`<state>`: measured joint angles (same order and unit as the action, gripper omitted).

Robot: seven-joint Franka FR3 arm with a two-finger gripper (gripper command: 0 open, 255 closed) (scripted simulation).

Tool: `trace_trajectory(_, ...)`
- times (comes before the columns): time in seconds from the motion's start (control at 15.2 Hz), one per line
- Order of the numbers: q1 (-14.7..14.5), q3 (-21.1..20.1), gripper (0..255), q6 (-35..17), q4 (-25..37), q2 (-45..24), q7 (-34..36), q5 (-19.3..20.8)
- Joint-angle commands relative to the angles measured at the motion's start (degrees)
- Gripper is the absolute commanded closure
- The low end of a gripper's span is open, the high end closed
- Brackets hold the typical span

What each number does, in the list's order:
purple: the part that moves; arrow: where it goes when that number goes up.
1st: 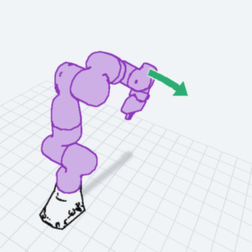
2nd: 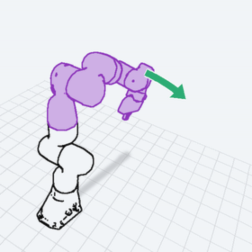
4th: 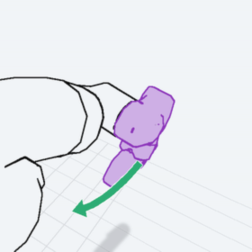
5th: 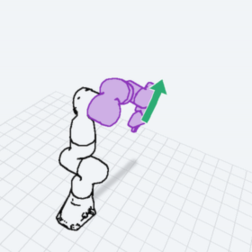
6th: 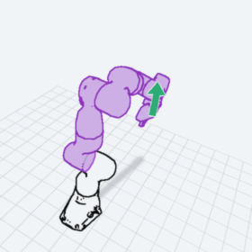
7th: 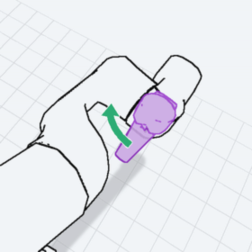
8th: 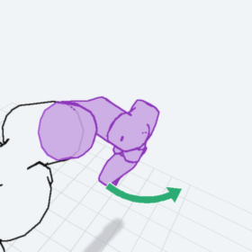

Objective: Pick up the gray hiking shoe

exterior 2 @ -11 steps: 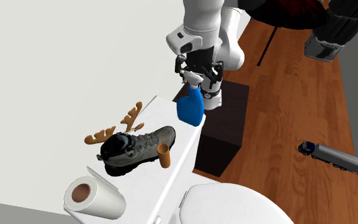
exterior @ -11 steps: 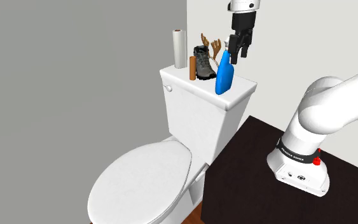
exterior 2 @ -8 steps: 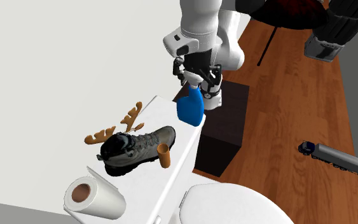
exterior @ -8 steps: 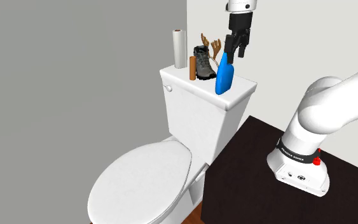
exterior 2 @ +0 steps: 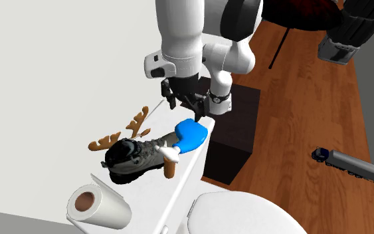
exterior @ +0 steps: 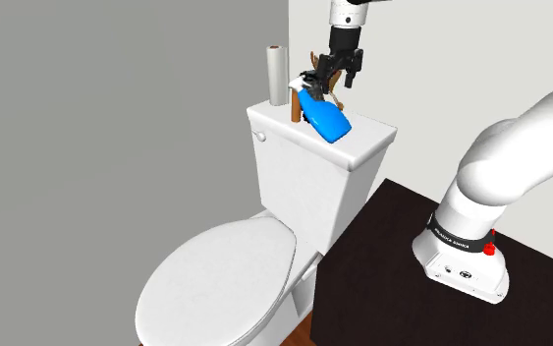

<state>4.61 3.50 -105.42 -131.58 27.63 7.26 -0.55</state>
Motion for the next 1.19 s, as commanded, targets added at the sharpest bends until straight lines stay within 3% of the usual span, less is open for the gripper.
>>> trace_trajectory(0.0, 0.73, -0.03, 0, -2.94, 1.99, -3.32, 2.75, -0.39)
trace_trajectory(0.59, 4.24, 1.82, 0, -12.87, 11.79, -16.86, 11.82, -1.32)
trace_trajectory(1.12, 4.22, 1.9, 0, -18.71, 7.16, -18.07, 11.46, -1.57)
